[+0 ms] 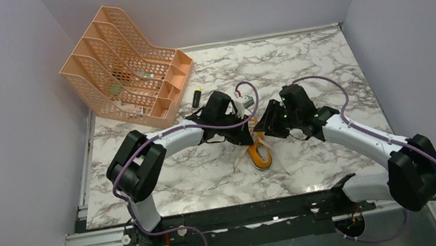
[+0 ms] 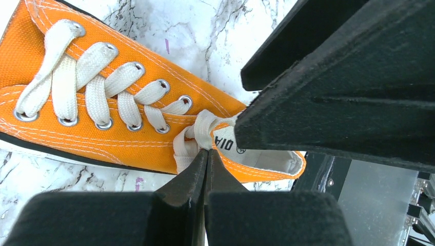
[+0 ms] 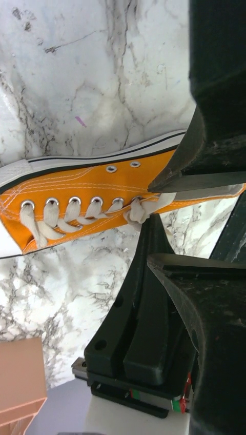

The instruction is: Tie the shoes

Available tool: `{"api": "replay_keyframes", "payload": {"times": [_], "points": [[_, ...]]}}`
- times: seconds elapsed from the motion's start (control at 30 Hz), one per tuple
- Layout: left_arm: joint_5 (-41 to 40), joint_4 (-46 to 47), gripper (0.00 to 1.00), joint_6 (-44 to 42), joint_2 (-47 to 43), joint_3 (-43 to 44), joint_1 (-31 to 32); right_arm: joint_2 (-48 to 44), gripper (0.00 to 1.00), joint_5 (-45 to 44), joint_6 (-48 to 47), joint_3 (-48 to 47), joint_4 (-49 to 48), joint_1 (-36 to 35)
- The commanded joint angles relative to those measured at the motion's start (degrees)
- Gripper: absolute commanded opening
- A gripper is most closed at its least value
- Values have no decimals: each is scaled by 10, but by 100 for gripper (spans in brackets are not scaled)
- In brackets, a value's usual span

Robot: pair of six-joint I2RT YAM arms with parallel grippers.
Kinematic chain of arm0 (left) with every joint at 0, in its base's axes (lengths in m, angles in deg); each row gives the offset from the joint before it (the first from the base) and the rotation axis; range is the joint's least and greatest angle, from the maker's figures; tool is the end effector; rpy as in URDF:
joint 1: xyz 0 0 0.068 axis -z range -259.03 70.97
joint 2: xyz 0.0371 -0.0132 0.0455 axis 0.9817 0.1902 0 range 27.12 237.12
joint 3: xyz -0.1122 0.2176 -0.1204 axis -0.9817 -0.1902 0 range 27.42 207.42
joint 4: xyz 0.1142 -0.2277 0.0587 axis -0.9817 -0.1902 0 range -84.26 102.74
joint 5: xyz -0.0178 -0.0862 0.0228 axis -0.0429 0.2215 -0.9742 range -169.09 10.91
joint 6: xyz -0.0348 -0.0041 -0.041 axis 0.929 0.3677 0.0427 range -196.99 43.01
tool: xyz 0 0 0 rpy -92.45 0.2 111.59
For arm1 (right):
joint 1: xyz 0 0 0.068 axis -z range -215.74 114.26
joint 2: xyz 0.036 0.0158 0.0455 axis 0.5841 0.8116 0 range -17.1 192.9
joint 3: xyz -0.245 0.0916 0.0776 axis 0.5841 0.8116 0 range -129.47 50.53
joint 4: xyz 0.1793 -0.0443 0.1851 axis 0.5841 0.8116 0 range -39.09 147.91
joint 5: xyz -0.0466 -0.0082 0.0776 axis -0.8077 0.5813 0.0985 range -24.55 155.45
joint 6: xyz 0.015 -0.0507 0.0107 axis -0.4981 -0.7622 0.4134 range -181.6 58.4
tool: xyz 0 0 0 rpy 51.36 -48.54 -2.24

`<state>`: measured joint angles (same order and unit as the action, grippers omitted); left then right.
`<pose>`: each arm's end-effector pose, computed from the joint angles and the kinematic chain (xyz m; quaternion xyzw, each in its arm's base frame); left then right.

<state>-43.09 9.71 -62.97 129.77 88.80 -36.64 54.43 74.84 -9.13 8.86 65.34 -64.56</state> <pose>0.2629 -0.2683 0.1829 0.3312 0.8203 -0.4255 0.1909 0.2222 0.1288 0.2178 0.1571 0.9054 0.3094 0.2446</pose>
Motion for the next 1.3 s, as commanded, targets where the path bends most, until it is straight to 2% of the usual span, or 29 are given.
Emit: {"api": "replay_keyframes", "payload": {"times": [0.0, 0.17, 0.37, 0.8, 1.27], "points": [[11, 2, 0, -9, -13, 0, 3, -7, 52, 12, -7, -25, 95, -2], [11, 2, 0, -8, -12, 6, 3, -2, 48, 47, 60, -17, 66, -2], [12, 6, 0, -5, -17, 3, 2, 31, 49, 67, 132, 3, 5, -2], [12, 20, 0, -1, -27, -3, 3, 47, 52, 48, 178, 24, -50, -2], [32, 61, 0, 31, -46, -20, 2, 55, 42, 43, 231, 38, -106, -2]]}}
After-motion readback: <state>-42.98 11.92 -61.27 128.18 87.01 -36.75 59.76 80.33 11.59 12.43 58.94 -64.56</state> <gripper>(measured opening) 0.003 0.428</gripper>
